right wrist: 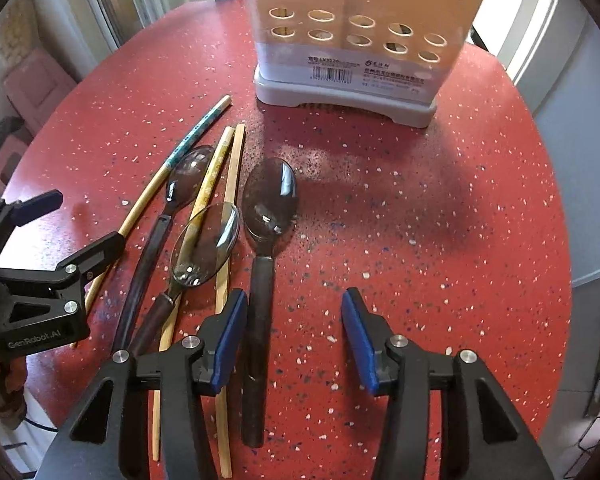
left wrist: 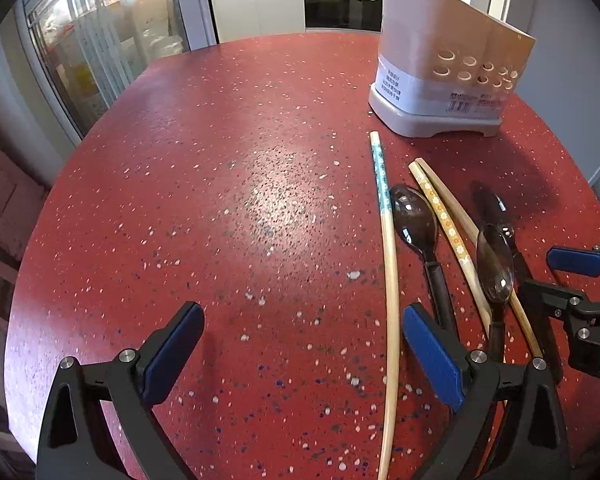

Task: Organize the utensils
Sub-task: 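Grasp the blue-patterned chopstick with the left tool while the right tool grasps a dark spoon, then lift chopstick and spoon and lower both into the beige holder, then open both tools to release the utensils and return to the table, then grasp a plain wooden chopstick with the right tool while the left tool grasps a dark spoon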

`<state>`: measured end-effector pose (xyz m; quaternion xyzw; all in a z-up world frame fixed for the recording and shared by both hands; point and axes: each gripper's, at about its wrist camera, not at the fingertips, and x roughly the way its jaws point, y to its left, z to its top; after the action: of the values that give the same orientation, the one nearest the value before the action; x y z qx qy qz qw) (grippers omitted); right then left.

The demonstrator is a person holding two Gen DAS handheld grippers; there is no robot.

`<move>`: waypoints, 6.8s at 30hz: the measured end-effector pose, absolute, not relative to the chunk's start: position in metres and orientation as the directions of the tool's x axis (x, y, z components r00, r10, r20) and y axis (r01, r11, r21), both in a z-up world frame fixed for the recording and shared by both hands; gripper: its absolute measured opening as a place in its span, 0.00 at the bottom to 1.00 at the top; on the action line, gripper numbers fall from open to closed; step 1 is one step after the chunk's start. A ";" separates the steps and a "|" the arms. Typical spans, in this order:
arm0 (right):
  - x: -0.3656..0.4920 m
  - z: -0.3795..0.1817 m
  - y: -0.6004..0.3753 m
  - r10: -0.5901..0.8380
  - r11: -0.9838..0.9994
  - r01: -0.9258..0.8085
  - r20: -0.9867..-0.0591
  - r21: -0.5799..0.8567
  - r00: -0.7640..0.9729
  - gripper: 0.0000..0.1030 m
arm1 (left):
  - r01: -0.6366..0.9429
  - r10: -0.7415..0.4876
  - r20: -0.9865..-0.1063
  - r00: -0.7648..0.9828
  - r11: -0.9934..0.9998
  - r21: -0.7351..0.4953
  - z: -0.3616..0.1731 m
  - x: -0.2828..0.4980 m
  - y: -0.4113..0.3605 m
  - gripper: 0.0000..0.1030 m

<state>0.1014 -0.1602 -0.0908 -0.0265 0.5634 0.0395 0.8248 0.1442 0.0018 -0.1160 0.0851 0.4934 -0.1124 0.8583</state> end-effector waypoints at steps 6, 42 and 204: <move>0.124 -0.089 -0.150 0.029 0.996 -0.090 -0.944 -0.001 0.329 0.43 | 0.293 -0.121 -0.876 0.467 0.956 0.025 -0.117 0.165 -0.005 1.00; 0.123 -0.043 -0.228 0.305 0.952 -0.128 -0.852 0.276 0.426 0.12 | 0.329 -0.359 -0.735 0.575 0.924 -0.195 -0.028 0.150 -0.024 0.34; 0.078 -0.084 -0.158 0.094 0.984 -0.177 -0.907 0.021 0.411 0.07 | 0.256 -0.141 -0.885 0.444 0.966 -0.026 -0.120 0.128 -0.025 1.00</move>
<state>0.0781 -0.1580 -0.0839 -0.0389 0.5367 0.0808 0.8390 0.1284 -0.0245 -0.1200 0.0559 0.5140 -0.1173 0.8479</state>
